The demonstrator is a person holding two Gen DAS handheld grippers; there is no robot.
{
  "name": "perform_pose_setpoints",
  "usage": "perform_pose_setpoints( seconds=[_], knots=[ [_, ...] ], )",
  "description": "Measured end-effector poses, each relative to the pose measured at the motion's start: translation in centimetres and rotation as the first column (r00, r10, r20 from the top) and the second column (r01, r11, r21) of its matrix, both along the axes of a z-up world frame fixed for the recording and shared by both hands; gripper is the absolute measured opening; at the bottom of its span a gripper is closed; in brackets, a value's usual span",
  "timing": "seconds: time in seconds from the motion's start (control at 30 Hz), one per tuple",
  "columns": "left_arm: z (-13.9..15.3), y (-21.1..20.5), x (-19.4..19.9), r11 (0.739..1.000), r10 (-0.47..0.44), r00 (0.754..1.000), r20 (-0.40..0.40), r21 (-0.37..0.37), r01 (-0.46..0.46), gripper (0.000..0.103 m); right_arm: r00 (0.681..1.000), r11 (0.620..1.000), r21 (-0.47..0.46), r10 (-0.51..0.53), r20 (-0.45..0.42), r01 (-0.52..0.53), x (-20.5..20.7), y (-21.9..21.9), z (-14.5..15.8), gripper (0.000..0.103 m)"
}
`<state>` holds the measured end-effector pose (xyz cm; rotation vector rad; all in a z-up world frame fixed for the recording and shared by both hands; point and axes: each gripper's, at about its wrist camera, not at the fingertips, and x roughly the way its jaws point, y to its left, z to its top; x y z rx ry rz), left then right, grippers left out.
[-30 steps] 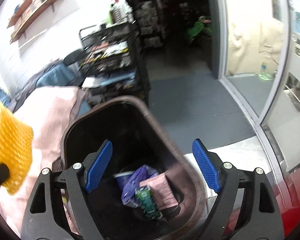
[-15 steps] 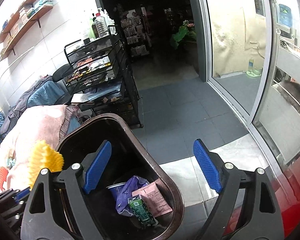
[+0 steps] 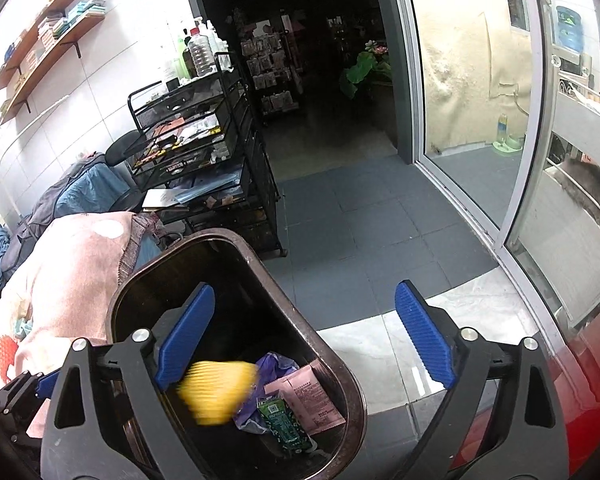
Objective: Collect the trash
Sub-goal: 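Carry the yellow foam net over the bin and open the left gripper, then move both grippers back over the bedspread toward the orange items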
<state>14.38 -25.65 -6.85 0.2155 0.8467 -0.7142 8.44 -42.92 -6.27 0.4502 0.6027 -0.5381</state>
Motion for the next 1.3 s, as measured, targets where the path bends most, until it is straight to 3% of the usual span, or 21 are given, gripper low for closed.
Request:
perform_pose_setpoints(
  seconds=[0.2, 0.6, 1.03, 1.3],
  knots=[
    [0.2, -0.2, -0.3, 1.0, -0.027, 0.999, 0.036, 0.003, 0.027, 0.095, 1.0, 1.0, 0.003, 0.004, 0.03, -0.004, -0.1, 0.1, 0.0, 0.093],
    [2.8, 1.9, -2.9, 0.998, -0.017, 0.987, 0.158, -0.049, 0.025, 0.097, 0.994, 0.998, -0.048, 0.054, 0.091, -0.05, -0.2, 1.3, 0.7, 0.097],
    [6.2, 10.7, -4.2, 0.978, 0.174, 0.95, 0.26, -0.16, -0.136, 0.098, 0.967, 0.965, -0.148, 0.232, 0.104, -0.216, 1.1, 6.9, 2.1, 0.097],
    [6.4, 17.8, -3.6, 0.942, 0.326, 0.907, 0.266, -0.168, -0.29, 0.098, 0.914, 0.913, -0.135, 0.397, 0.078, -0.385, 3.0, 12.5, 2.8, 0.097]
  ],
)
